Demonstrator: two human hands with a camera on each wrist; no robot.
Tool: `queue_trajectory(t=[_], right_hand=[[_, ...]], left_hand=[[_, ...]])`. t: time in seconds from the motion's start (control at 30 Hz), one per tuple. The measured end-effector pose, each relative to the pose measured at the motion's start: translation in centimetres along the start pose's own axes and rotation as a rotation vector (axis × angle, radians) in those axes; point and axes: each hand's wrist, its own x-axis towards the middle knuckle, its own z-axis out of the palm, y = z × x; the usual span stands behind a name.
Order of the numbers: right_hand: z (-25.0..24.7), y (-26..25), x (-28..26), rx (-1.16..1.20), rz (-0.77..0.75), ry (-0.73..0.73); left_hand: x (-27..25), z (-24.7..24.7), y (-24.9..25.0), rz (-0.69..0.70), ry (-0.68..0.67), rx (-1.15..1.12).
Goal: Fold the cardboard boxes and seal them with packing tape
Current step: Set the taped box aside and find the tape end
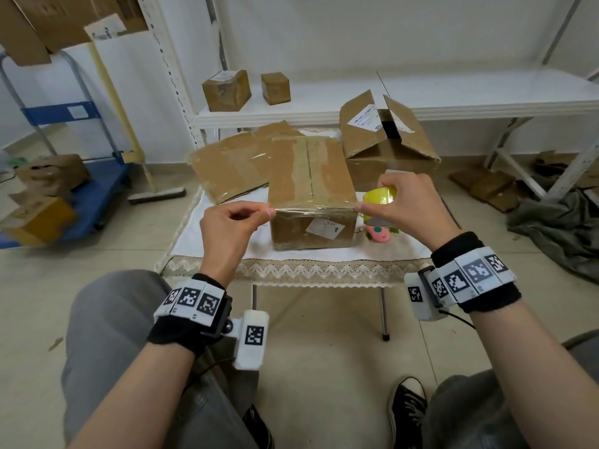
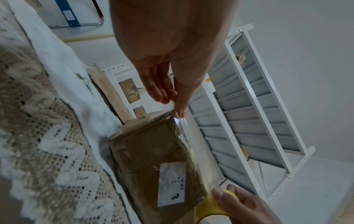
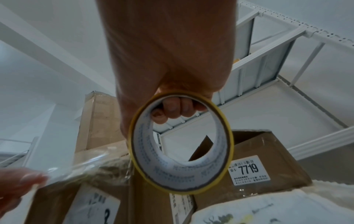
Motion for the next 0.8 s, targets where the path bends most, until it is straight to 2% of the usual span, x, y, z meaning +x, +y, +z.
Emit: queue_trajectory(t=[0.1, 0.4, 0.67, 0.8], right_hand=[[0.0, -0.3, -0.1, -0.008, 0.021, 0.006], [0.6, -0.4, 0.0, -0.065, 0.032, 0.002], [1.0, 0.0, 0.2, -0.094, 0.069, -0.052], [0.7, 0.4, 0.3, 0.000, 0.146, -0.125]], left_hand=[[0.4, -0.4, -0.3, -0.046, 0.002, -0.009], [0.9, -0.1, -0.9, -0.062, 0.030, 0.015], [1.8, -0.5, -1.8, -0.067, -0.092, 0.126], [2.2, -0.8, -1.6, -0.112, -0.125, 0.182]])
